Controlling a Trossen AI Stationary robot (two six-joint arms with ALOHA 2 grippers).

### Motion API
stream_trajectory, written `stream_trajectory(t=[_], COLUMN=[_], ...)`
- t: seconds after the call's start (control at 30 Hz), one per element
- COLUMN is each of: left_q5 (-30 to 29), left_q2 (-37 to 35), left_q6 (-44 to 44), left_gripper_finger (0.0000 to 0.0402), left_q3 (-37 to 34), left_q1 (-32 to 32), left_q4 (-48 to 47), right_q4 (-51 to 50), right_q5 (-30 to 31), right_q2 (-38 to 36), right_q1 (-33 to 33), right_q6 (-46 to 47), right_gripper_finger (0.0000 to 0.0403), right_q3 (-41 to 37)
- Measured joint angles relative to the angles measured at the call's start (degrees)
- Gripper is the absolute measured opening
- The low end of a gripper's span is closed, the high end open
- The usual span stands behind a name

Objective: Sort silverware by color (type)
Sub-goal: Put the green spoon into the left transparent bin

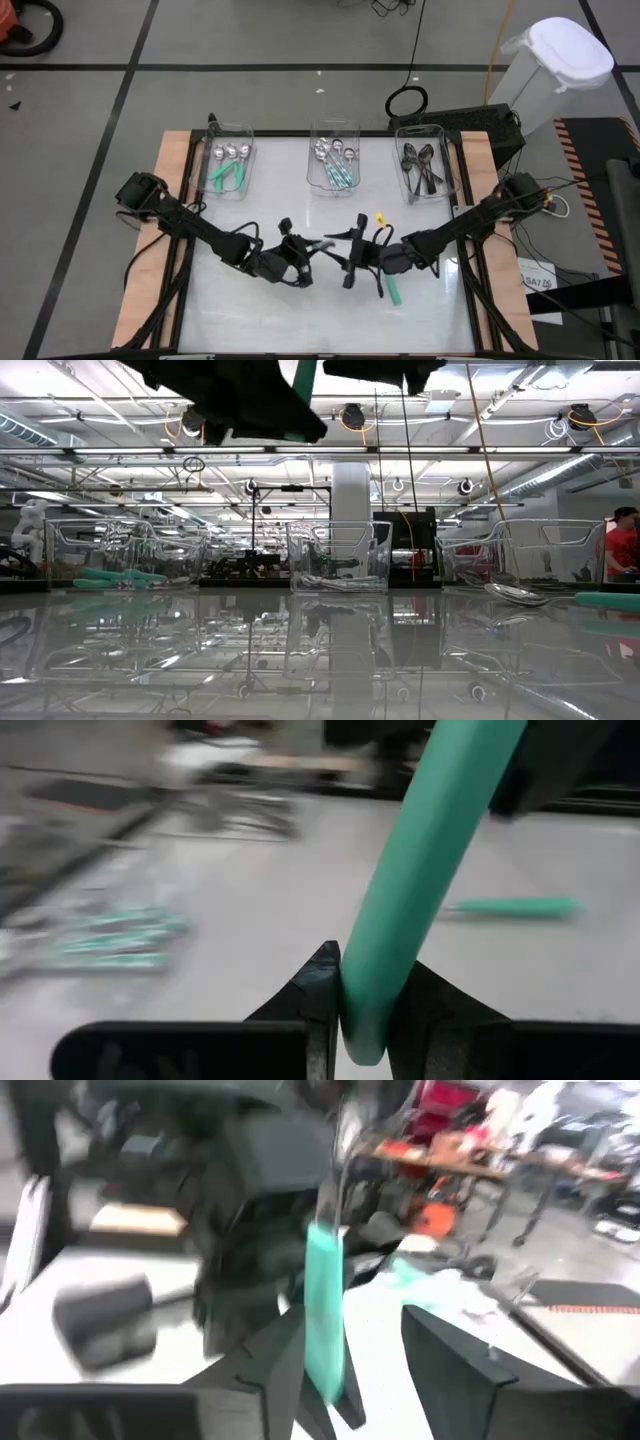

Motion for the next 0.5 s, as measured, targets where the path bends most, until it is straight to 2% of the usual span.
stream_trajectory(t=[0.1, 0.23, 0.33, 0.5], left_q5=[9.48, 19.82, 20.88, 22.14], left_q2=[0.02, 0.43, 0.67, 0.64], left_q6=[0.61, 2.06, 2.07, 2.36], left_gripper_finger=[0.0048, 0.0048, 0.0048, 0.0048], left_q3=[0.03, 0.02, -0.02, 0.0], left_q1=[0.94, 2.38, 2.61, 2.49], left_q4=[-1.09, -0.6, -1.16, -1.05], right_q4=[-7.01, -7.51, -7.4, -7.18], right_q5=[-7.84, -16.0, -19.86, -19.88], right_q2=[-3.04, -3.8, -3.54, -3.47], right_q1=[0.0, -0.37, -0.5, -0.45], right_q6=[1.73, 2.36, 2.38, 3.1], right_gripper_finger=[0.018, 0.0179, 0.0167, 0.0123], right_q3=[0.0, 0.0, -0.02, -0.02])
